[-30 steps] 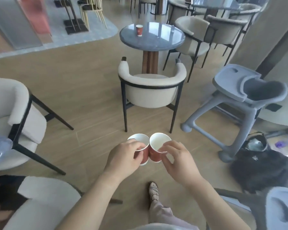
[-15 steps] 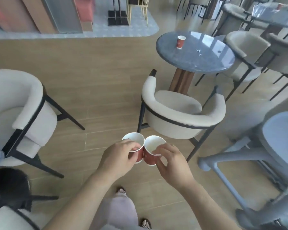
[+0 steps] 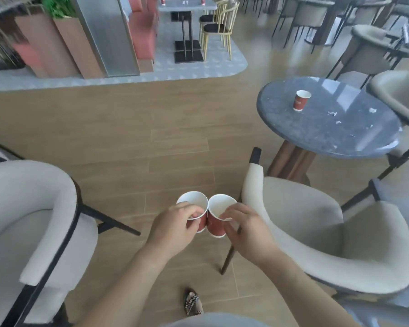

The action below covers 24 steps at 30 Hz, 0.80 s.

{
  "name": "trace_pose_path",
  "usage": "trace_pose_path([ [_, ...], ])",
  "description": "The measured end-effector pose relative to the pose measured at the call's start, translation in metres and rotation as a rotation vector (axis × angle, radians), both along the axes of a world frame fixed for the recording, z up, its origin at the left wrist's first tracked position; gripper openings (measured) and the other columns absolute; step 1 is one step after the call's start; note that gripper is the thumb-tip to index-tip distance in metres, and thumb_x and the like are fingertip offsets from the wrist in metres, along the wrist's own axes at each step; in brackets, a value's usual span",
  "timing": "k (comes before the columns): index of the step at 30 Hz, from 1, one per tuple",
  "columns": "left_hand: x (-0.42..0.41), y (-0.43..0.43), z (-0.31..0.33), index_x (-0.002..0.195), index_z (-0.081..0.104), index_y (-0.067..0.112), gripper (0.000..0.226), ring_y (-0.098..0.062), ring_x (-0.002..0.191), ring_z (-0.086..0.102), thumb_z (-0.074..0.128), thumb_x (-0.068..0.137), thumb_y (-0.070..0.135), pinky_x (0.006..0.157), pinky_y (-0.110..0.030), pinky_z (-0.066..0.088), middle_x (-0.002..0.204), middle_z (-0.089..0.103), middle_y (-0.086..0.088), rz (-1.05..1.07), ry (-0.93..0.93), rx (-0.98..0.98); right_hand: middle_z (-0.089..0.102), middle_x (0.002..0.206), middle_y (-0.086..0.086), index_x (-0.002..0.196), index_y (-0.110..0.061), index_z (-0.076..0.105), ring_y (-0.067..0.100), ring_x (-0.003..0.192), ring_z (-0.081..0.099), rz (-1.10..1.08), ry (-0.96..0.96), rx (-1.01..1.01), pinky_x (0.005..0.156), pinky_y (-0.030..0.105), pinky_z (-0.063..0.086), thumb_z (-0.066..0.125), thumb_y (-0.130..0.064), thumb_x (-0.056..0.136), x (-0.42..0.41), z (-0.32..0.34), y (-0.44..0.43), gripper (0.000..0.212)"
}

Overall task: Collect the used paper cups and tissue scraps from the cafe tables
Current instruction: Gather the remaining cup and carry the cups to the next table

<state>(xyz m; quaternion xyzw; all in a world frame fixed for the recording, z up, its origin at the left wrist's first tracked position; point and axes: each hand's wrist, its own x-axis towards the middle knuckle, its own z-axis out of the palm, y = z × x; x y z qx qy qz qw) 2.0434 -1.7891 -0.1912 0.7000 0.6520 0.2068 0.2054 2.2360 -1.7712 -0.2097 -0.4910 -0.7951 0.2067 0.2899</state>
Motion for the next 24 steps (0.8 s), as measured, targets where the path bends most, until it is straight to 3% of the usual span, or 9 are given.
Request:
trace_pose_path([
  [10,-0.065,0.173,0.009,0.089,0.065,0.034,0.019,-0.007,0.081,0.058,0.057,0.081,0.019,0.067,-0.029,0.048,0.083,0.062,0.017,-0.018,-0.016,-0.008,0.065,0.095,-0.003,0.089,-0.016,0.069,0.024,0.086,0.057,-0.001,0.016,0.018,0.065,0.037,0.052,0.064,-0.006,0.078,-0.065,0.005,0.173,0.016],
  [24,-0.052,0.5,0.031,0.091,0.064,0.037,0.021,-0.005,0.08,0.058,0.056,0.081,0.02,0.069,-0.03,0.05,0.086,0.062,0.018,-0.194,-0.027,0.025,0.065,0.096,-0.002,0.086,-0.013,0.067,0.023,0.09,0.057,-0.24,0.053,0.086,0.066,0.036,0.052,0.062,-0.003,0.078,-0.053,0.028,0.465,0.013],
])
